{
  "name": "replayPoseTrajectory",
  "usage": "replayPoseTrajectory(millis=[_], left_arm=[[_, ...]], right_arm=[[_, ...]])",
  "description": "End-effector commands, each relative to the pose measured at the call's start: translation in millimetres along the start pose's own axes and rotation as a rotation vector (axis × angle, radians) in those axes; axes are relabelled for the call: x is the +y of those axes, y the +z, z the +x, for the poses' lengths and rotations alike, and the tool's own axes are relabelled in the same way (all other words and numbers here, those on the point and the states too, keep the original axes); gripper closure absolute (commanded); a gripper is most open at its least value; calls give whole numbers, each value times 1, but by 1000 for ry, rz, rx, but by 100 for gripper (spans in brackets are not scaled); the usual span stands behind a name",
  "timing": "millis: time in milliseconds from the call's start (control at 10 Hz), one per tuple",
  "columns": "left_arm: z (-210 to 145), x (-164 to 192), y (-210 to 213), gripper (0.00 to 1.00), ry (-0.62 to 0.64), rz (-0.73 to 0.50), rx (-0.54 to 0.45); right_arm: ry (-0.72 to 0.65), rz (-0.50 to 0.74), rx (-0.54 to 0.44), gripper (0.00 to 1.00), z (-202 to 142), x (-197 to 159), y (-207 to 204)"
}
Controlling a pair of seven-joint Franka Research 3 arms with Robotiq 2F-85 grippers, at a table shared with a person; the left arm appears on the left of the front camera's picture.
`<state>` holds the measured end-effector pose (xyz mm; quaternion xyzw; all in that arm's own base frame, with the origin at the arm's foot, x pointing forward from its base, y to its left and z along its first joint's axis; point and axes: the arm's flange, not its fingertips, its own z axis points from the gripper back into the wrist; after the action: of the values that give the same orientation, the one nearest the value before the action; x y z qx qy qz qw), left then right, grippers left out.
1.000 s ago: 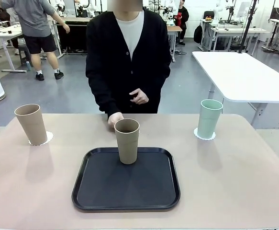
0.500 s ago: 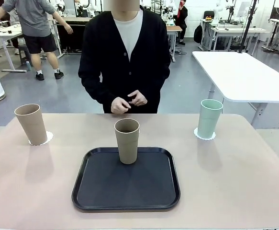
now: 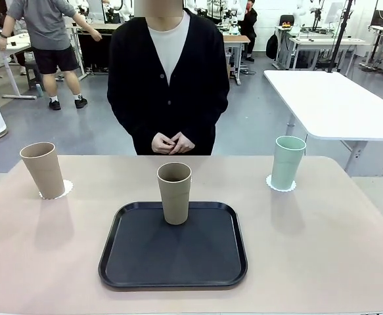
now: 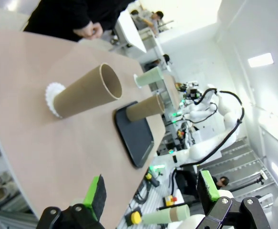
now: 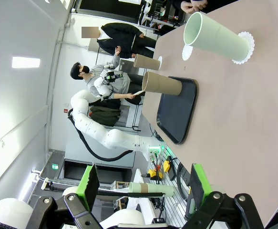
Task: Place coasters on the table and set cups on them.
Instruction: Take one Reusable plastic cup from the Flat Tray and place it on a coaster set by the human.
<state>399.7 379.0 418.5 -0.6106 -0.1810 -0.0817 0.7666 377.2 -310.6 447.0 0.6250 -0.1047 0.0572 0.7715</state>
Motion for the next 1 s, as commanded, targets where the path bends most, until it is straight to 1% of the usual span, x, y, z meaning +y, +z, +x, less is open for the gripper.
replayPoseTrajectory(millis=[0, 900], left_arm=[[0, -1, 2, 0, 3, 10, -1], [0, -1, 2, 0, 3, 10, -1]], right_arm=[[-1, -4, 2, 0, 0, 2, -1], [-1, -4, 2, 0, 0, 2, -1]])
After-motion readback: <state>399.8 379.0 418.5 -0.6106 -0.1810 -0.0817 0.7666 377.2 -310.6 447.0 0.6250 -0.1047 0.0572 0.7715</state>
